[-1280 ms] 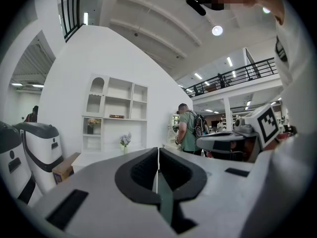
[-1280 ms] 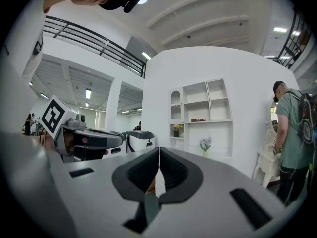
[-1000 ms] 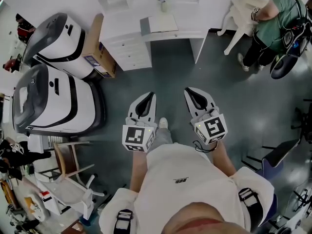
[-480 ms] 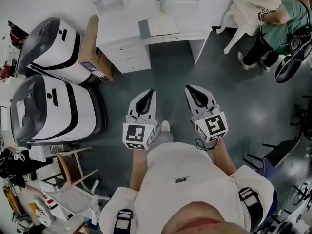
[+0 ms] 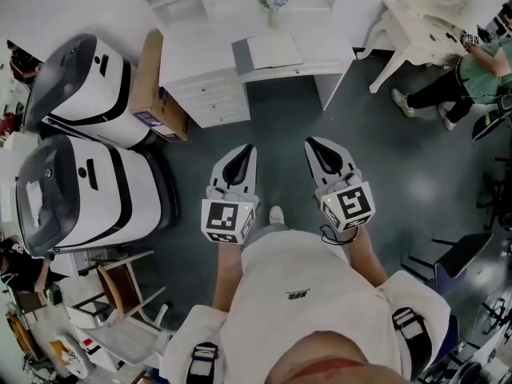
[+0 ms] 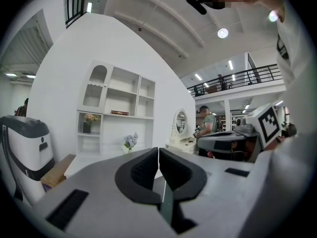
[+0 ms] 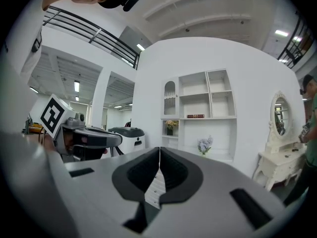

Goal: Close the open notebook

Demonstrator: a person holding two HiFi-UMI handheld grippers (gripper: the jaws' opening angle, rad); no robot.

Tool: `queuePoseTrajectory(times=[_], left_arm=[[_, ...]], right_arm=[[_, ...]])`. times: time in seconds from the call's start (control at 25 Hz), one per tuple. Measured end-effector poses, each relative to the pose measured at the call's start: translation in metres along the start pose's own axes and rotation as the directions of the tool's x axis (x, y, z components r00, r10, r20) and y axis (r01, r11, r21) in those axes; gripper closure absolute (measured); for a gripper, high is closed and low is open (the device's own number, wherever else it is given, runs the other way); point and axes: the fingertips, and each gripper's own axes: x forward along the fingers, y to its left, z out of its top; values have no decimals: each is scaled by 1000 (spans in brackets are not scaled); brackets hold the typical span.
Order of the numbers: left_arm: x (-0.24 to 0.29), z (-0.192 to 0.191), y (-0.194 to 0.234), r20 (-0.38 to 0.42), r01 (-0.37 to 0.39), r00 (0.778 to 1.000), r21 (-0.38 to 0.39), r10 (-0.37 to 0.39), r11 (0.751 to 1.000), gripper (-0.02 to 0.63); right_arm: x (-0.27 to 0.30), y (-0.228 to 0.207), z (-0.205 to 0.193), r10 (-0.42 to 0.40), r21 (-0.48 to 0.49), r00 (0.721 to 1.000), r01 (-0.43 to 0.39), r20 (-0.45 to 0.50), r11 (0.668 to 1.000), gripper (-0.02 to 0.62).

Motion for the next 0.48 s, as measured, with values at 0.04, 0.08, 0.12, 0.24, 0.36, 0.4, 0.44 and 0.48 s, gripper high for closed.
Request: queuePoseTrajectory(times=[0.04,0.08,0.12,0.24,0.36,0.4,0.44,0.48], left_arm=[[3,1,5,2,2,1000,-1,-2,1000,606],[7,2,10,4,6,1000,-1,-6,1000,606],[11,3,14,6,12,1000,0,-12,1000,606],[24,7,23,12,35,999,8,-35,999,606],[35,11,28,19,51,998,12,-52,999,606],[38,11,29,21,55,998,9,-55,998,606],[40,11,31,20,57,998,4,-57,998,606],[43,10,33,18,59,998,0,-59,998,606]], right_arm=[[6,0,1,-3,0,1000,3,3,1000,598],[12,-1,2,-7,1,1000,7,6,1000,598],[18,-2,4,-12,1,1000,12,11,1000,598],[32,-6,9,-29,3,999,29,20,1000,598],[40,-13,8,-42,3,999,42,17,999,598],[42,-15,7,-46,3,999,46,13,999,598],[45,-17,6,-50,4,999,50,10,999,598],[47,-19,6,-53,5,999,53,8,999,598]])
